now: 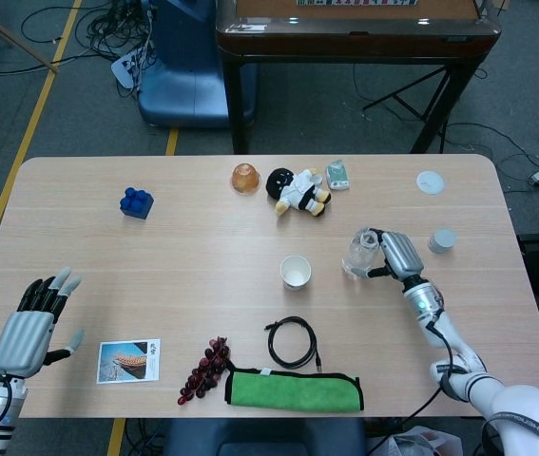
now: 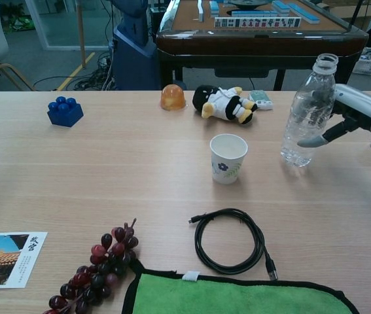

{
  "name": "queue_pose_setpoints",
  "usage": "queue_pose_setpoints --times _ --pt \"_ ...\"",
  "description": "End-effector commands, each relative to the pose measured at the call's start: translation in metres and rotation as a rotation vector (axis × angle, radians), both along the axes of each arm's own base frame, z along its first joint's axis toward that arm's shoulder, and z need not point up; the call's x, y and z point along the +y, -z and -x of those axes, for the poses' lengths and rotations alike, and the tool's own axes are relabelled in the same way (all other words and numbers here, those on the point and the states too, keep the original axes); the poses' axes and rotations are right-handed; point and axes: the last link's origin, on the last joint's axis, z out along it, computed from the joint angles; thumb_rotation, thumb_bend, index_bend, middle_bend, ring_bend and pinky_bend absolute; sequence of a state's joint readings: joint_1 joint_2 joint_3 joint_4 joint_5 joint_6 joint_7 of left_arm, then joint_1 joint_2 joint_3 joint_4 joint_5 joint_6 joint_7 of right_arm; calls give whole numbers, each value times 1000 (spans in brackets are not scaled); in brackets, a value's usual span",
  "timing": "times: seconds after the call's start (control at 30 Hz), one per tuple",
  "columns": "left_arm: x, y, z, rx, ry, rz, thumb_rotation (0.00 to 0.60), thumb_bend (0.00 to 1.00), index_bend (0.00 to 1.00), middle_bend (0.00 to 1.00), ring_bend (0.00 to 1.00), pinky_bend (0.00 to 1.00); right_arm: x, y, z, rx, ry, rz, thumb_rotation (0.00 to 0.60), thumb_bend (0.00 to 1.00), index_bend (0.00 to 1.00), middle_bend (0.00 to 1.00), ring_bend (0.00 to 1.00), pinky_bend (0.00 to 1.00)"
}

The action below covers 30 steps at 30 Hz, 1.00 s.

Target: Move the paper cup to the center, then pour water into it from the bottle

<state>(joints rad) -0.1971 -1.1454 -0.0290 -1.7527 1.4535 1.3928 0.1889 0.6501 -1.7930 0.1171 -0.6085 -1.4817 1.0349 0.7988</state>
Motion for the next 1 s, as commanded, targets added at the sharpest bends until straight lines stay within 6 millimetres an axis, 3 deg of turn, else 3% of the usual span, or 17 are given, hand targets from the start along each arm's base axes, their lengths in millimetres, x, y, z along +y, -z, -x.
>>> queue_pose_setpoints --times 0.03,0.47,1.0 --pt "0 0 0 4 3 1 600 318 50 0 0 23 -9 -9 -11 87 -31 35 600 181 590 574 444 468" --pt "-1 1 -1 26 10 5 600 317 50 0 0 23 -28 -23 -60 418 -119 51 600 181 608 594 464 484" --pt "-1 -1 -1 12 12 5 600 318 60 0 0 47 -36 -7 -105 793 -228 23 600 181 612 597 467 487"
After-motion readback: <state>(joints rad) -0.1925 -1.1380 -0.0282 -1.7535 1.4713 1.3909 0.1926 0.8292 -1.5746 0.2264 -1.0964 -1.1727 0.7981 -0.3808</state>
